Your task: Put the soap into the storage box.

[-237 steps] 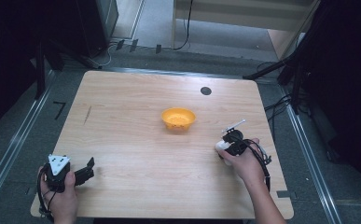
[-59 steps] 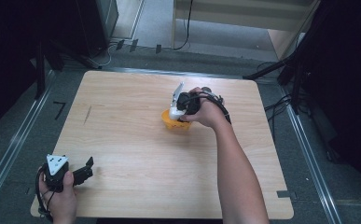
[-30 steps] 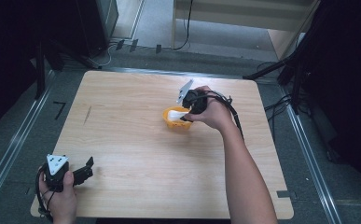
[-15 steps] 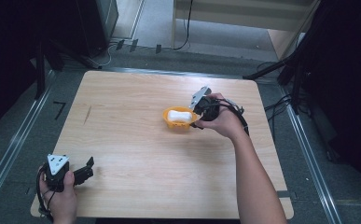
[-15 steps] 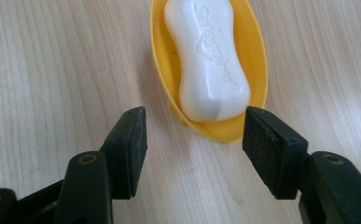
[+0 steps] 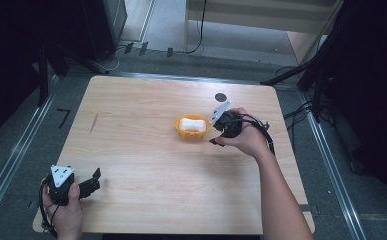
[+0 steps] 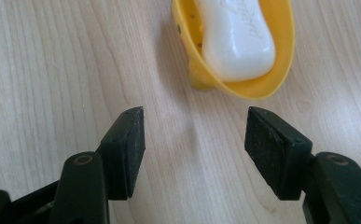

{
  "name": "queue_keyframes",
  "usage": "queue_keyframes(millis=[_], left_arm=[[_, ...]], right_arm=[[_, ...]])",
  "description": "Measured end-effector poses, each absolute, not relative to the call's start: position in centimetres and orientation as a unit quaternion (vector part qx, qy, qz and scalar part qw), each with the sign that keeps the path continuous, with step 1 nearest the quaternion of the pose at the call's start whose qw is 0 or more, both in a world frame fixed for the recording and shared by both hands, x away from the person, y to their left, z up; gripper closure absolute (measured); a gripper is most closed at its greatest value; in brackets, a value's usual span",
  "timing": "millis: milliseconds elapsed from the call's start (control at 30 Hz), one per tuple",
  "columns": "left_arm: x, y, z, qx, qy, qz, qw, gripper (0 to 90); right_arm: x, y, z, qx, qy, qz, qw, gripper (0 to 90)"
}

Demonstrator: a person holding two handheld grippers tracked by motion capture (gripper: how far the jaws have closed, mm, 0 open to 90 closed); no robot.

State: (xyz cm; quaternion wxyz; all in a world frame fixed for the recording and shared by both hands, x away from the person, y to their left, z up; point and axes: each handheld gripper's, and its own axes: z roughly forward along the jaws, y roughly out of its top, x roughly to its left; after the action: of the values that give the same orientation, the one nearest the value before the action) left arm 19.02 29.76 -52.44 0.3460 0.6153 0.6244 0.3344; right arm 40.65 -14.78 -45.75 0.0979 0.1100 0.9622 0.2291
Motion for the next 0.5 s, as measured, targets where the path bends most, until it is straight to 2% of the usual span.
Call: queue_keyframes(millis=[500], left_arm=[[19.0, 29.7, -52.4, 0.616, 0.624, 0.335, 0.344, 6.8]], right_arm=[[38.5, -17.0, -46.9, 0.13, 0.958, 0.238, 0.091, 38.8]])
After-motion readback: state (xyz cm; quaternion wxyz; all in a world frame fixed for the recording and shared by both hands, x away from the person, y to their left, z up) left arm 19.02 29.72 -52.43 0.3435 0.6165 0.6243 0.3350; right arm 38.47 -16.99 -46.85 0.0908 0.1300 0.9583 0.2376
